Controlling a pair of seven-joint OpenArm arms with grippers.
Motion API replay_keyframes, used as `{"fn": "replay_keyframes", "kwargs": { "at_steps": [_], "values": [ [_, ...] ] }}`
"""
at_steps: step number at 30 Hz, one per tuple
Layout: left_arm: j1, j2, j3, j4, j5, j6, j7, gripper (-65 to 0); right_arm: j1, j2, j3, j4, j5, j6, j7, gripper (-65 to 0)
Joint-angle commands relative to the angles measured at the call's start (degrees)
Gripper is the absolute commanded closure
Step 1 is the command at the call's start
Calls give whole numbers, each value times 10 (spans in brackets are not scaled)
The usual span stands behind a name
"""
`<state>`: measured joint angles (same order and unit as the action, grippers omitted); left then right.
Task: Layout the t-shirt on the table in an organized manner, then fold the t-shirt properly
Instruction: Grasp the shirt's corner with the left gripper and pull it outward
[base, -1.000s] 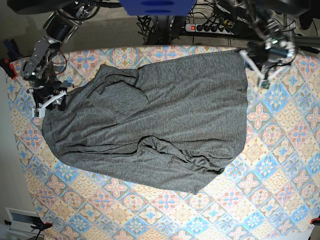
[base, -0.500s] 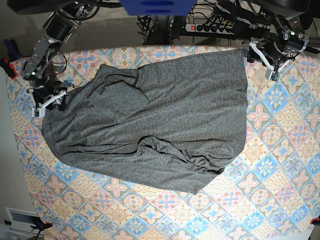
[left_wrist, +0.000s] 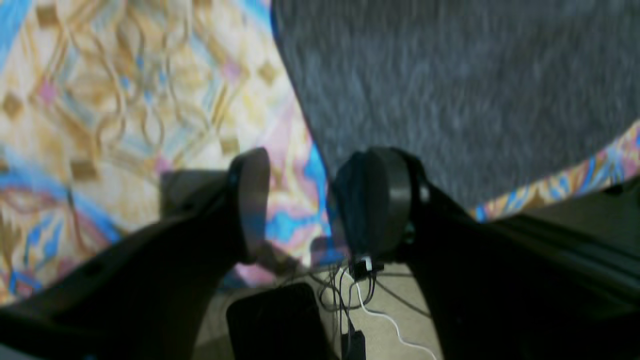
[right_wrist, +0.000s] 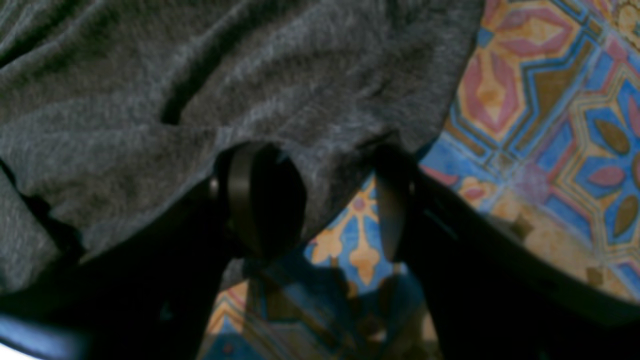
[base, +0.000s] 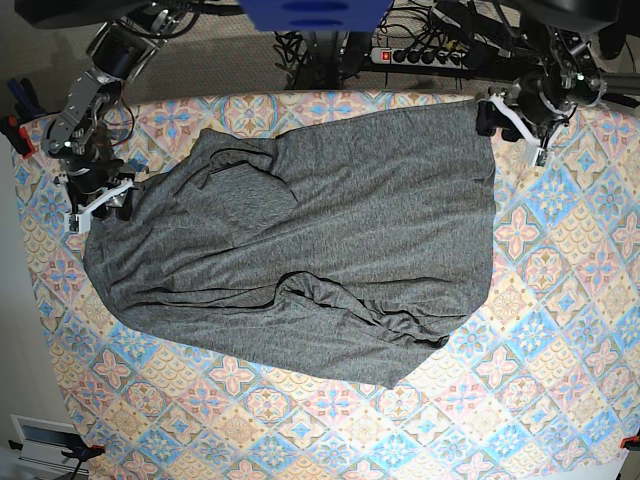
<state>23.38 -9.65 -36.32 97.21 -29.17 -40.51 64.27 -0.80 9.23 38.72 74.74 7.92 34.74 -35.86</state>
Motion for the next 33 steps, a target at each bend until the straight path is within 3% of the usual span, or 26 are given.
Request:
{"fn": "replay_keyframes", "kwargs": {
  "at_steps": [1, 7, 12, 19, 22, 27, 33],
  "values": [
    [6, 1, 6, -5, 18, 5, 17, -294, -5, 0, -2, -1, -15, 6, -40, -304],
    [2, 5, 110, -5, 16, 5, 15, -294, -5, 0, -2, -1, -15, 6, -40, -304],
    [-9, 31, 117, -5, 21, 5, 14, -292, -5, 0, -2, -1, -15, 6, -40, -304],
    [-10, 28, 119, -5, 21, 5, 14, -284, -5, 0, -2, -1, -15, 6, -40, -303],
    [-9, 27, 120, -5, 22, 5, 14, -231, -5, 0, -2, -1, -15, 6, -40, -303],
    [-9, 27, 123, -5, 22, 5, 14, -89, -5, 0, 3, -1, -14, 6, -40, -303],
    [-21, 27, 178, -5, 22, 5, 14, -53, -3, 0, 54, 9, -13, 6, -36, -303]
  ]
}}
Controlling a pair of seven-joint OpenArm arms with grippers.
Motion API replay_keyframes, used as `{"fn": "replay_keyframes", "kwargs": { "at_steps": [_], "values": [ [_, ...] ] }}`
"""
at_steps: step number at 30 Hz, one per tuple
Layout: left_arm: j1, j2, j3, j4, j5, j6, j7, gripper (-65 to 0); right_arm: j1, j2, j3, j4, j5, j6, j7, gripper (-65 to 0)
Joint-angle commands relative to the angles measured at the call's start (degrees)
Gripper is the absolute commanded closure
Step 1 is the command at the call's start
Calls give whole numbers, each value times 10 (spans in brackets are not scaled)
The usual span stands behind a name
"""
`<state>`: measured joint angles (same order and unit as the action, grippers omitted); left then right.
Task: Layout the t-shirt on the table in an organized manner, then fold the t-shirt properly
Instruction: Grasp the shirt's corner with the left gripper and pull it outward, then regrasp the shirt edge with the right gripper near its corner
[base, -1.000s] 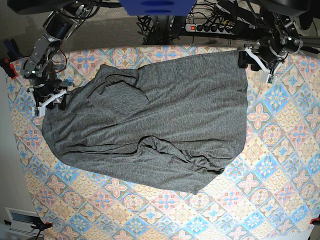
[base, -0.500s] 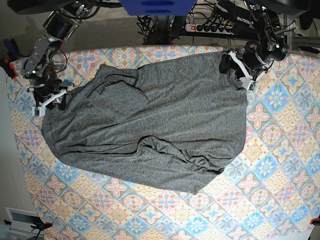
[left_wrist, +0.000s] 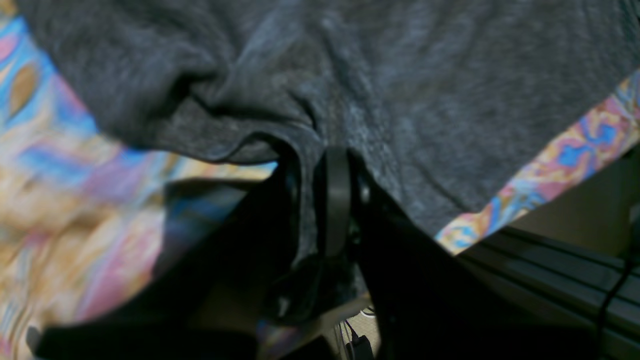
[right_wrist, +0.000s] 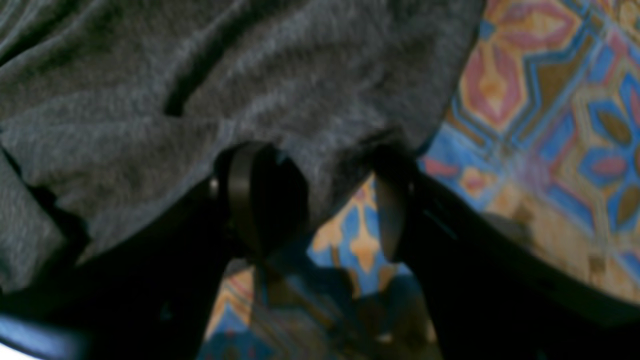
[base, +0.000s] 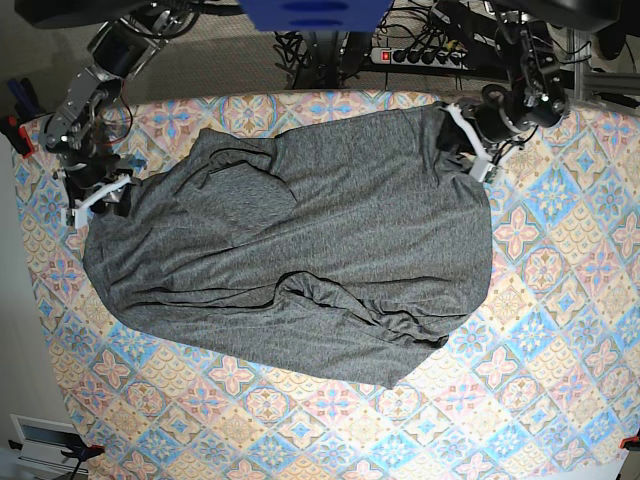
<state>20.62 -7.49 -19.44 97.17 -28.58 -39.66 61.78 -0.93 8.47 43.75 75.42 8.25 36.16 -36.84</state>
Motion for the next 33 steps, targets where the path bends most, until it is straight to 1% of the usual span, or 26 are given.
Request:
{"fn": "replay_keyframes", "kwargs": {
  "at_steps": [1, 6, 12, 16, 18, 19, 20, 21, 23, 26, 33],
  "values": [
    [6, 5, 13, -4, 17, -3, 39, -52, -2, 8, 9, -2, -16, -9, -20, -303],
    [-3, 5, 13, -4, 37, -3, 42, -51, -2, 8, 15, -4, -15, -9, 10, -303],
    [-3, 5, 12, -4, 56, -3, 42, -50, 2, 8, 15, -5, -13, -9, 11, -303],
    [-1, -8, 15, -4, 52, -3, 43, -50, 2, 8, 17, -6, -13, -9, 11, -303],
    [-1, -8, 13, -4, 51, -3, 43, -50, 2, 8, 38, 1, -13, -9, 11, -303],
    [-1, -9, 13, -4, 51, -3, 43, -50, 2, 7, 61, 3, -13, -9, 11, -303],
    [-1, -9, 13, -4, 51, -3, 43, -50, 2, 7, 83, 8, -13, -7, 11, -303],
    [-1, -10, 13, -4, 51, -3, 43, -50, -1, 7, 103, 12, -13, 4, 11, -303],
    [-1, -10, 13, -4, 55, -3, 43, -50, -2, 7, 130, 23, -13, 38, 10, -303],
    [-1, -10, 12, -4, 55, -3, 43, -50, 2, 7, 141, 31, -13, 38, 7, -303],
    [-3, -10, 16, -4, 55, -3, 43, -50, 2, 7, 137, 29, -13, 38, 0, -303]
  ]
}}
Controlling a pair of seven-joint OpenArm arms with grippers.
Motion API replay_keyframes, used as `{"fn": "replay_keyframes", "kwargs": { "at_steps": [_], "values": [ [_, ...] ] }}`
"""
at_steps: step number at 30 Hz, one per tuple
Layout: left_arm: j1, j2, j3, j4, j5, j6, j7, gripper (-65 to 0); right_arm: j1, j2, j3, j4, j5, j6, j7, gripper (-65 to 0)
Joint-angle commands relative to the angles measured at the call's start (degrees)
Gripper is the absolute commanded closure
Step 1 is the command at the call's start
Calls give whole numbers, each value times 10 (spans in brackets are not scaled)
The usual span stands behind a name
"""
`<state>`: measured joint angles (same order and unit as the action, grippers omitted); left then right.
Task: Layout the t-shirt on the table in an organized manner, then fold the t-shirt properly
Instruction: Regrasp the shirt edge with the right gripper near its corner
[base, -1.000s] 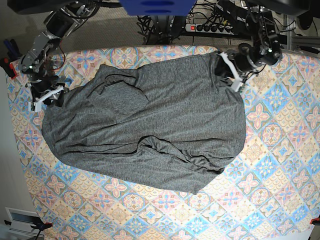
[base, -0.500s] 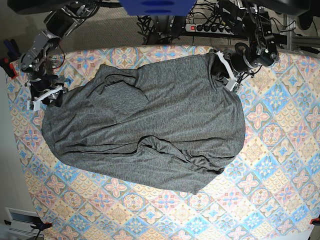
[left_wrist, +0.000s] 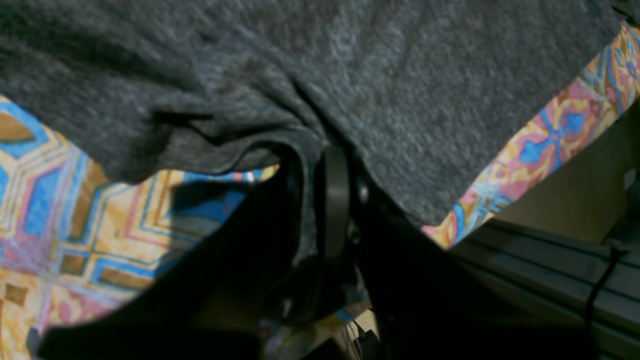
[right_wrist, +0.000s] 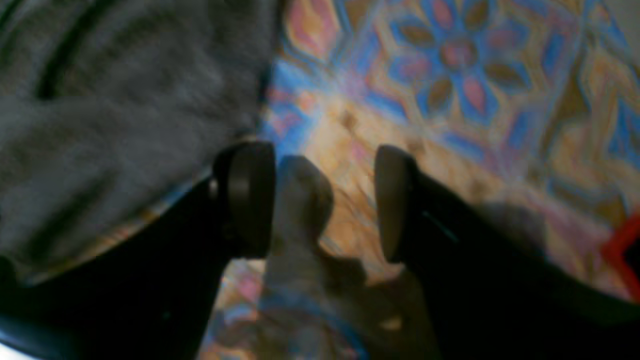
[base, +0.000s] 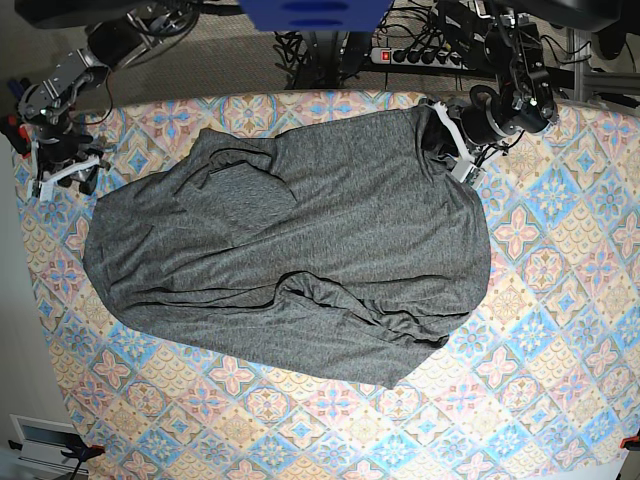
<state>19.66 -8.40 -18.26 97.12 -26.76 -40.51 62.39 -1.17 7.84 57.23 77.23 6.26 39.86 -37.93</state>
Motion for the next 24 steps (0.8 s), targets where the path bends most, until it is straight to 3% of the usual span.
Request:
{"fn": "replay_keyframes", "kwargs": {
  "at_steps": [1, 7, 17, 21, 24],
  "values": [
    [7, -1, 4, -4, 37, 5, 37, -50, 4, 14, 2, 11, 7, 1, 2, -303],
    [8, -1, 5, -4, 37, 5, 37, -51, 53, 14, 5, 10, 7, 1, -82, -306],
    [9, -1, 5, -4, 38, 5, 37, -52, 124, 14, 14, 11, 13, 1, -173, -304],
    [9, -1, 5, -4, 38, 5, 37, -52, 126, 16, 50, 7, 93, 1, -210, -304],
    [10, -1, 5, -4, 38, 5, 37, -52, 129, 54, 57, -29, 173, 1, -248, -304]
  ]
}}
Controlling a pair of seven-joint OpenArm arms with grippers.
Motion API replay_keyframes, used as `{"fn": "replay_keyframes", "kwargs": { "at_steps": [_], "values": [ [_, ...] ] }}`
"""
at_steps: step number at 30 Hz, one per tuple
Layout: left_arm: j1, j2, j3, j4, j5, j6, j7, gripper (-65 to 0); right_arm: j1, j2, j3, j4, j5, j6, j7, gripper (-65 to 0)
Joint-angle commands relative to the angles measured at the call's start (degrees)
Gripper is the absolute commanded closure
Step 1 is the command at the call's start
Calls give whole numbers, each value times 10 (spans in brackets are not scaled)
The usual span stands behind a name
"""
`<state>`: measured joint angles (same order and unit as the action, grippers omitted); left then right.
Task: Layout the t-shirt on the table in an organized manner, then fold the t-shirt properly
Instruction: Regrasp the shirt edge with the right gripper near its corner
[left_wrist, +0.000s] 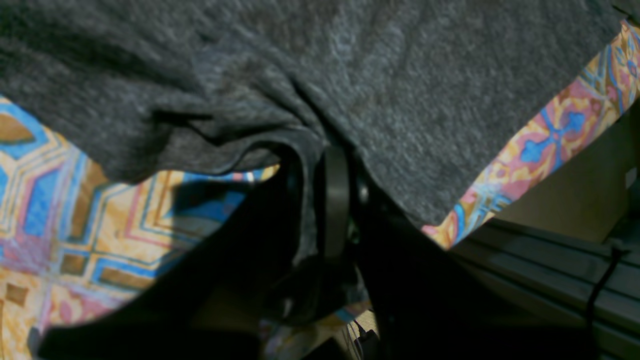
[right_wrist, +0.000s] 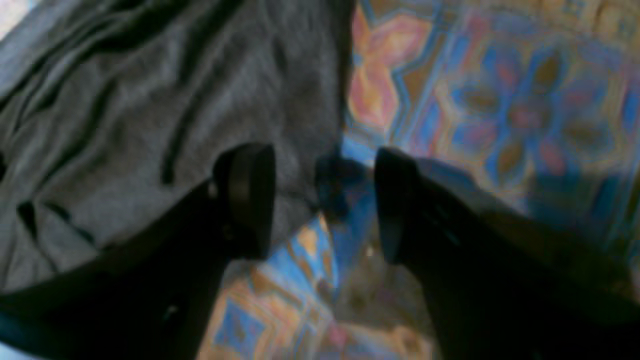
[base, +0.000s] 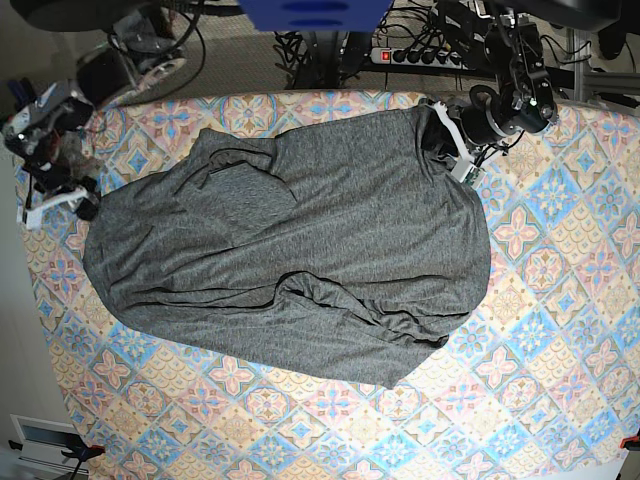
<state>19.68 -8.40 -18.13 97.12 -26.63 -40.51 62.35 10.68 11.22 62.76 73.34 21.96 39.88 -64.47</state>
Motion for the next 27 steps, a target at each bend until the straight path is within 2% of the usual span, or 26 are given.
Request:
{"fn": "replay_keyframes", "kwargs": {
  "at_steps": [1, 3, 10, 20, 27],
  "values": [
    [9, -1, 3, -4, 36, 5, 37, -52, 11, 30, 1, -6, 36, 1, 14, -304],
    [9, -1, 3, -4, 36, 5, 37, -52, 11, 39, 1, -45, 58, 1, 15, -304],
    [9, -1, 3, -4, 36, 5, 37, -52, 8, 61, -2, -129, 31, 1, 60, -304],
    [9, -1, 3, -4, 36, 5, 37, -51, 11, 64, -28, -163, 16, 1, 72, -304],
    [9, 2, 3, -4, 36, 5, 37, -51, 11, 62, -110, -156, 16, 1, 75, -304]
  ]
}}
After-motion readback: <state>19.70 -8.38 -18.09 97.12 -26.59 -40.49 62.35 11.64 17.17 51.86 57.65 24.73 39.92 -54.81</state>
